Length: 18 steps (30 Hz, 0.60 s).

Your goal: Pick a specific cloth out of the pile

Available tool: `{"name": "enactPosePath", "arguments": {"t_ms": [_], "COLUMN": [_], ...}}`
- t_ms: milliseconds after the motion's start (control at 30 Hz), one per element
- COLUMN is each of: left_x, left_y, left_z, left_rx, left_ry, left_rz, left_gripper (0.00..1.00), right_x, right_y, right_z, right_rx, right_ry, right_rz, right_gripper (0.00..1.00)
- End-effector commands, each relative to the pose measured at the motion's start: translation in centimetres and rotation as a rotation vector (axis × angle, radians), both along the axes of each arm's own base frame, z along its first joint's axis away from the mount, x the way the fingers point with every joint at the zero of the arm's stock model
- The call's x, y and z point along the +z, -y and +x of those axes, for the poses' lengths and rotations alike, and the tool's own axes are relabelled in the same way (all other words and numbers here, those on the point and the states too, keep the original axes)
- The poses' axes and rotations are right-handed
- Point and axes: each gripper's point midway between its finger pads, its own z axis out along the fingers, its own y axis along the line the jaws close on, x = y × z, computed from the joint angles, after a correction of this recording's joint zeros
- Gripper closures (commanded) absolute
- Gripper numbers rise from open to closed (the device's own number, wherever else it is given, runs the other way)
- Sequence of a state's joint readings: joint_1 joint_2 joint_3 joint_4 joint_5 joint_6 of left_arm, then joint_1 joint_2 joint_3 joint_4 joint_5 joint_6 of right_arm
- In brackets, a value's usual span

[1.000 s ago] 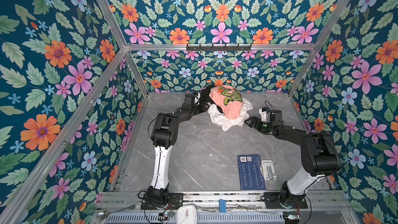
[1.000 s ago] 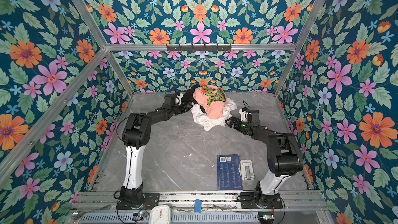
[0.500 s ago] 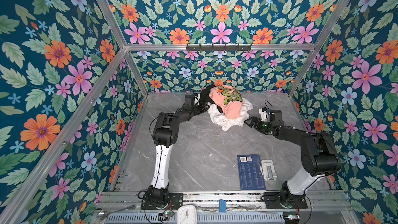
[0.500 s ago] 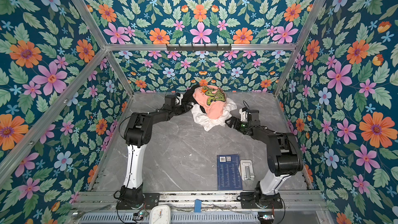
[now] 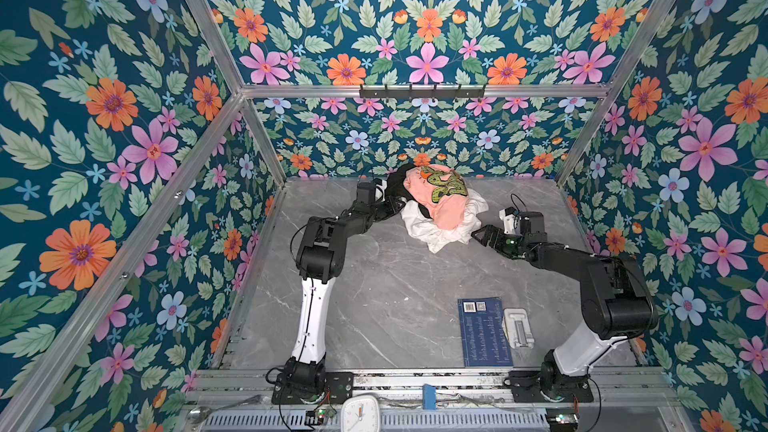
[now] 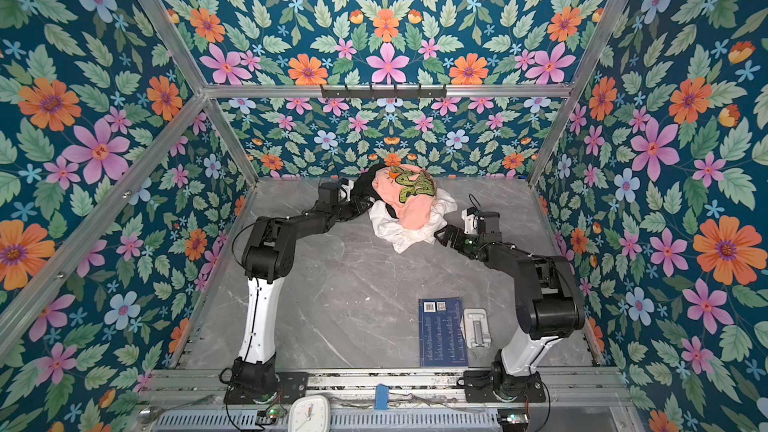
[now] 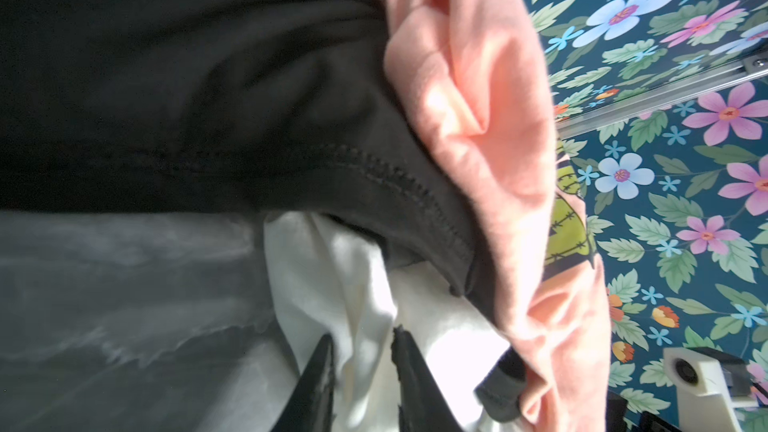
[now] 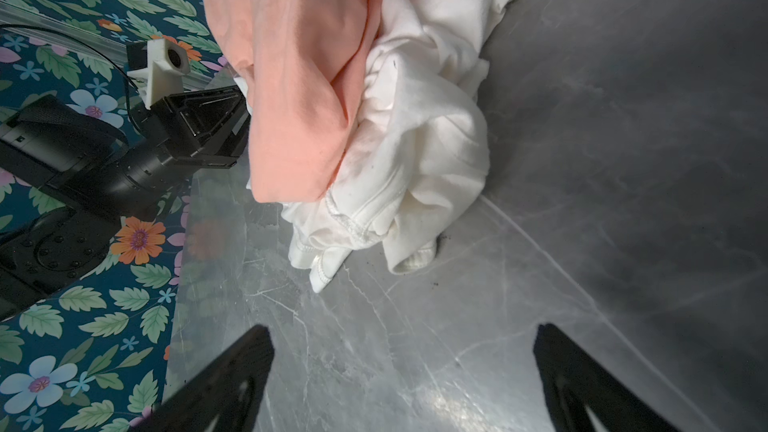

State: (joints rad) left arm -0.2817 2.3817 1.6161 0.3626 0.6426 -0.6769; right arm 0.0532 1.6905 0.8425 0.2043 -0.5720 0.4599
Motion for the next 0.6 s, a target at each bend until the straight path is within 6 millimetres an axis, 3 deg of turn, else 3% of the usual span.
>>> {"name": "enactPosePath", "arguments": {"t_ms": [0,367,567], "left_x": [0.6,0.3,1.5], "left_y": [0.3,0.5,0.9], "left_z": [0.0,-0.6,-1.3], "left_rx": [-0.016,-0.041,-0.092], "left_ry": [0.024,0.015,0.046], "left_rz": [-0.021,-0.028,-0.040], "left_gripper": [0.77,0.84,0.98], "right_x": [0.2,0.3,0.3], "right_y": [-0.2,-0.3,-0.4], "right_z": [0.1,0.1,0.1], "right_rx": [0.018,0.024,0.025], "right_ry": [0.013,0.016,0.011], "right_rz": [0.000,0.002,0.003], "right_gripper": [0.01,0.01,0.01]}}
